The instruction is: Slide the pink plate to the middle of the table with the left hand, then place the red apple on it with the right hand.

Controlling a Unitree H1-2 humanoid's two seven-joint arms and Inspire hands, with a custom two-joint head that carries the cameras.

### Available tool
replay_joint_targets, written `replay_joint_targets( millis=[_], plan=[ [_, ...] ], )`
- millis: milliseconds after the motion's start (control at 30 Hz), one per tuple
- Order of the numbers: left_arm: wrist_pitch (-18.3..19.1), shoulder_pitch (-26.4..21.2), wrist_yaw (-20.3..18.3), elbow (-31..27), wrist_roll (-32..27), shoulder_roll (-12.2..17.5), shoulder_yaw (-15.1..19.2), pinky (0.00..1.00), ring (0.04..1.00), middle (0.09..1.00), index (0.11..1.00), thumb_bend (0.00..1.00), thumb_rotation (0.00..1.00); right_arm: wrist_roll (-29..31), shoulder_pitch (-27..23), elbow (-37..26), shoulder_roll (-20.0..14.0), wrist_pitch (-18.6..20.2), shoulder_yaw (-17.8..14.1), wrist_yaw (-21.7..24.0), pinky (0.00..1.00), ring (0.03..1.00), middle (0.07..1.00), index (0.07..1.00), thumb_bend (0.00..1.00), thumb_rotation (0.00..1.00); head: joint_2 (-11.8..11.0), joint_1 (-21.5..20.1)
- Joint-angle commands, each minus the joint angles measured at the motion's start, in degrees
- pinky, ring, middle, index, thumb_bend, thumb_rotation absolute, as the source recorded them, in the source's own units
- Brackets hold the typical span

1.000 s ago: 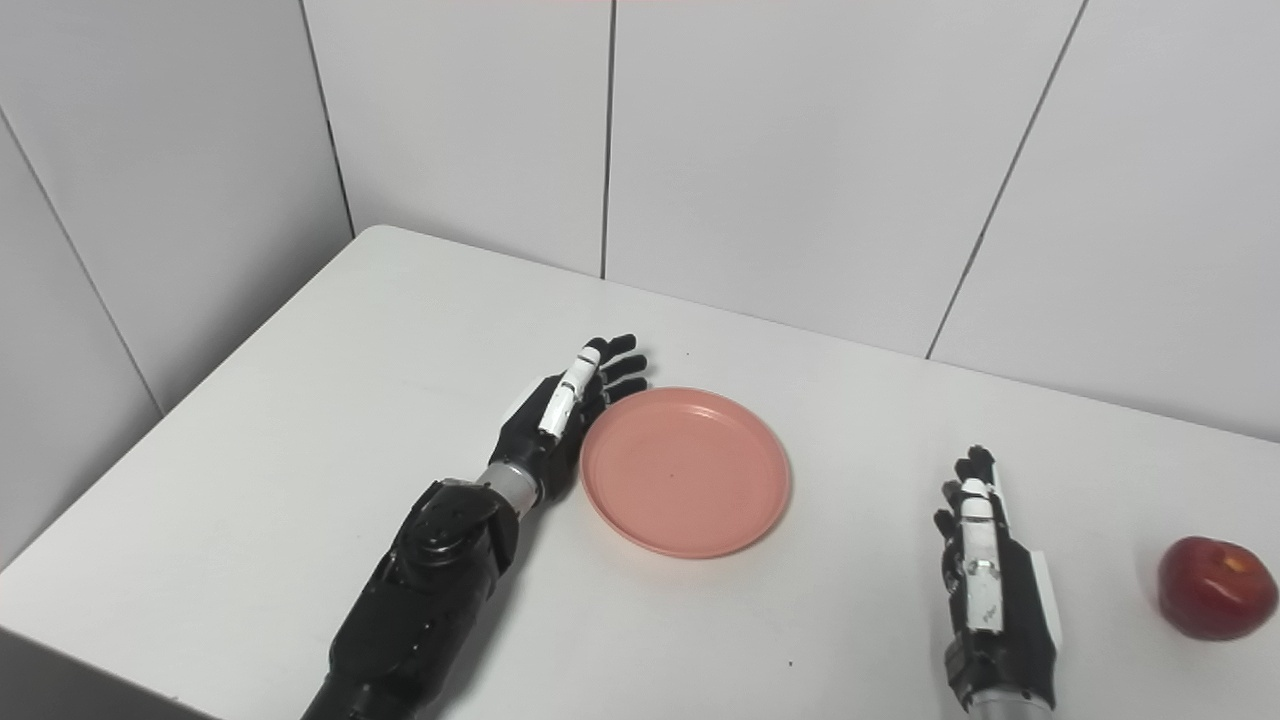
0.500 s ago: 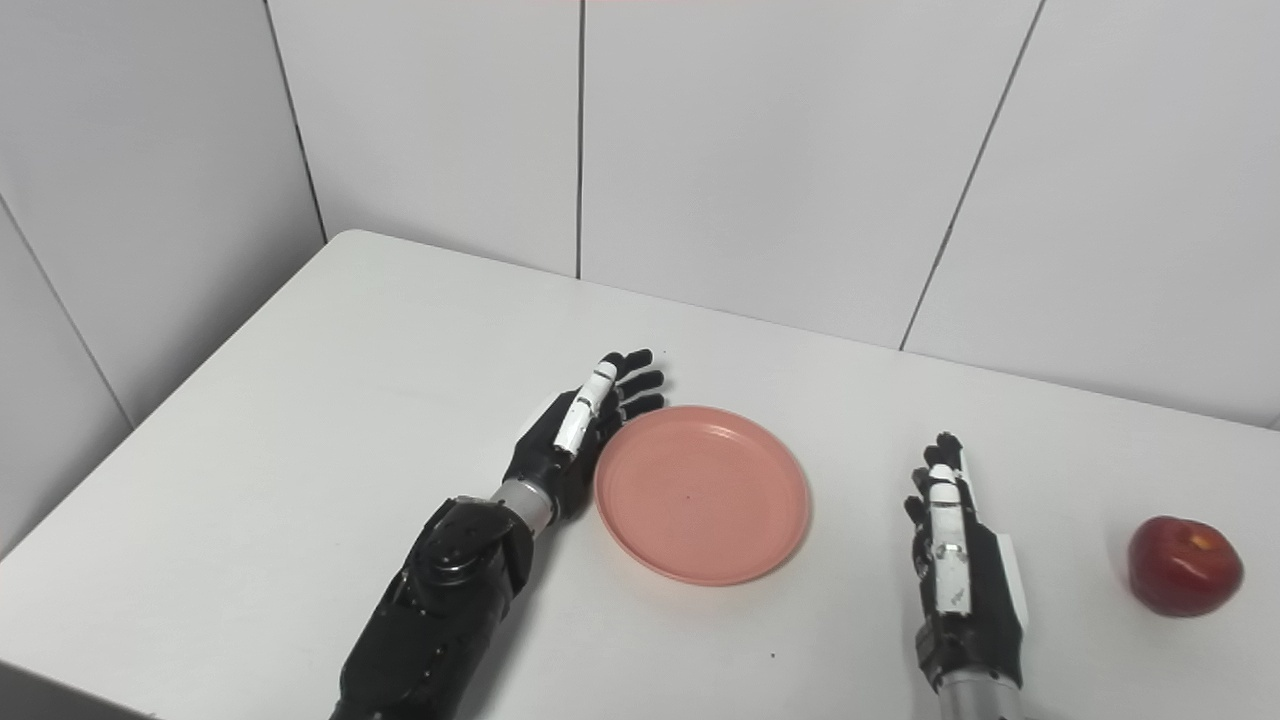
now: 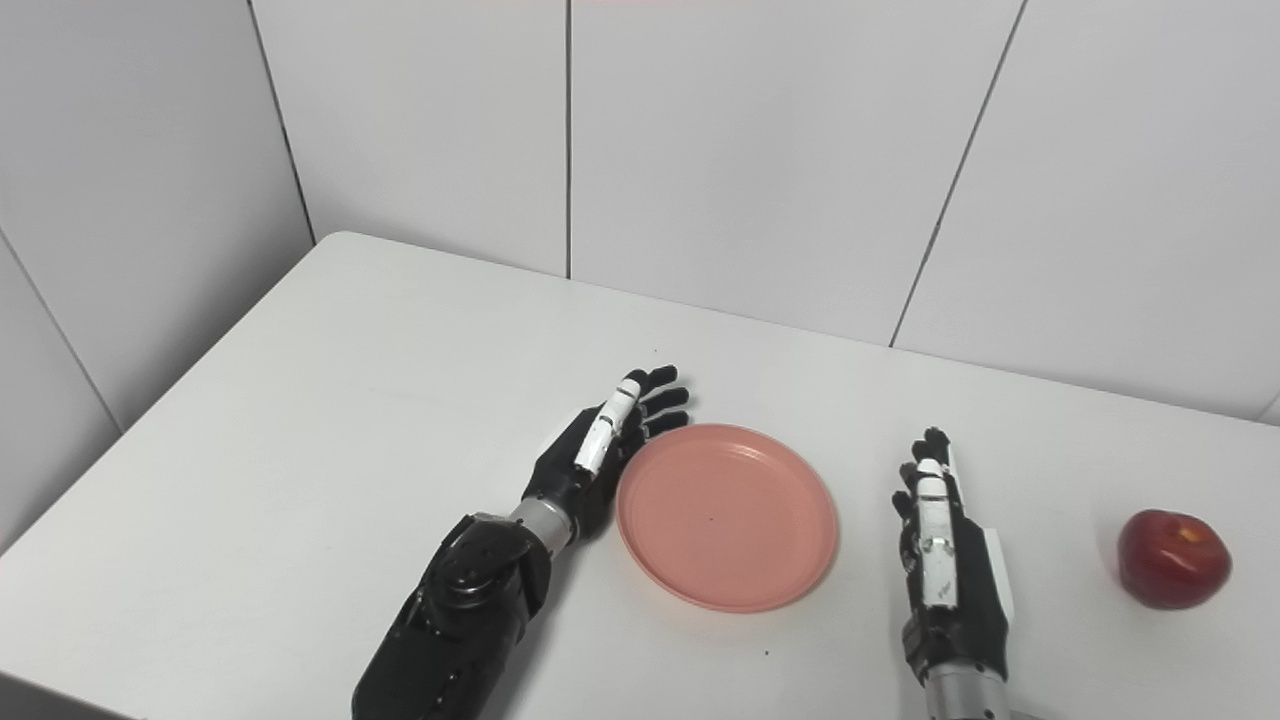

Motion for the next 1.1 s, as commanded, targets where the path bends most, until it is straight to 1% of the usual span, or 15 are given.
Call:
replay_joint_targets(
  millis=[0, 200, 300, 433, 633, 800, 833, 867, 1067],
  plan=[
    [2.41, 0.26, -1.41, -0.94, 0.02, -0.82, -1.01, 0.86, 0.877, 0.893, 0.878, 0.36, 1.0, -0.33, -2.05, -2.23, 0.3, -1.84, 0.21, -0.08, 1.0, 0.989, 1.0, 1.0, 0.2, 1.0, 0.1, -0.27],
    [2.62, 0.64, -1.8, -1.61, -0.17, -0.67, -1.12, 0.87, 0.883, 0.898, 0.881, 0.36, 1.0, -0.68, -2.04, -1.97, 0.45, -2.48, 0.35, -0.33, 1.0, 0.977, 0.991, 0.999, 0.21, 1.0, 0.52, -1.42],
    [3.19, 0.61, -1.65, -1.87, -0.21, -0.63, -0.67, 0.87, 0.881, 0.894, 0.877, 0.36, 1.0, -1.47, -2.07, -1.98, 0.53, -2.35, 0.6, -0.6, 1.0, 0.967, 0.982, 0.992, 0.22, 1.0, 0.84, -2.58],
    [3.07, 0.64, -1.88, -1.9, -0.32, -0.32, -0.3, 0.87, 0.881, 0.895, 0.877, 0.36, 1.0, -1.54, -2.24, -1.68, 0.74, -2.49, 0.65, -0.61, 1.0, 0.964, 0.981, 0.99, 0.22, 1.0, 1.11, -3.8],
    [3.17, 1.18, -1.4, -2.4, -0.11, -0.03, 0.45, 0.86, 0.872, 0.882, 0.87, 0.37, 1.0, -2.85, -2.26, -1.74, 0.9, -2.57, 1.25, -0.96, 1.0, 0.956, 0.974, 0.984, 0.22, 1.0, 1.84, -7.73],
    [2.85, 1.56, -1.61, -2.85, -0.34, 0.19, 1.09, 0.88, 0.882, 0.89, 0.881, 0.37, 1.0, -3.17, -2.49, -1.98, 1.12, -2.06, 1.38, -1.23, 1.0, 0.954, 0.978, 0.984, 0.23, 1.0, 1.9, -8.06],
    [2.77, 1.58, -1.6, -2.9, -0.33, 0.21, 1.26, 0.88, 0.882, 0.89, 0.881, 0.37, 1.0, -3.4, -2.59, -2.05, 1.09, -1.84, 1.39, -1.28, 1.0, 0.954, 0.978, 0.984, 0.23, 1.0, 2.01, -10.29],
    [2.62, 1.63, -1.65, -2.96, -0.33, 0.26, 1.42, 0.88, 0.884, 0.892, 0.881, 0.37, 1.0, -3.6, -2.68, -2.16, 1.06, -1.63, 1.39, -1.31, 1.0, 0.952, 0.978, 0.984, 0.23, 1.0, 2.1, -10.95],
    [1.95, 2.04, -2.1, -3.44, 0.0, 0.83, 2.08, 0.88, 0.888, 0.895, 0.883, 0.38, 1.0, -3.39, -3.41, -2.47, 0.7, -1.51, 1.04, -0.9, 1.0, 0.957, 0.977, 0.986, 0.27, 1.0, 2.5, -12.92]
  ],
)
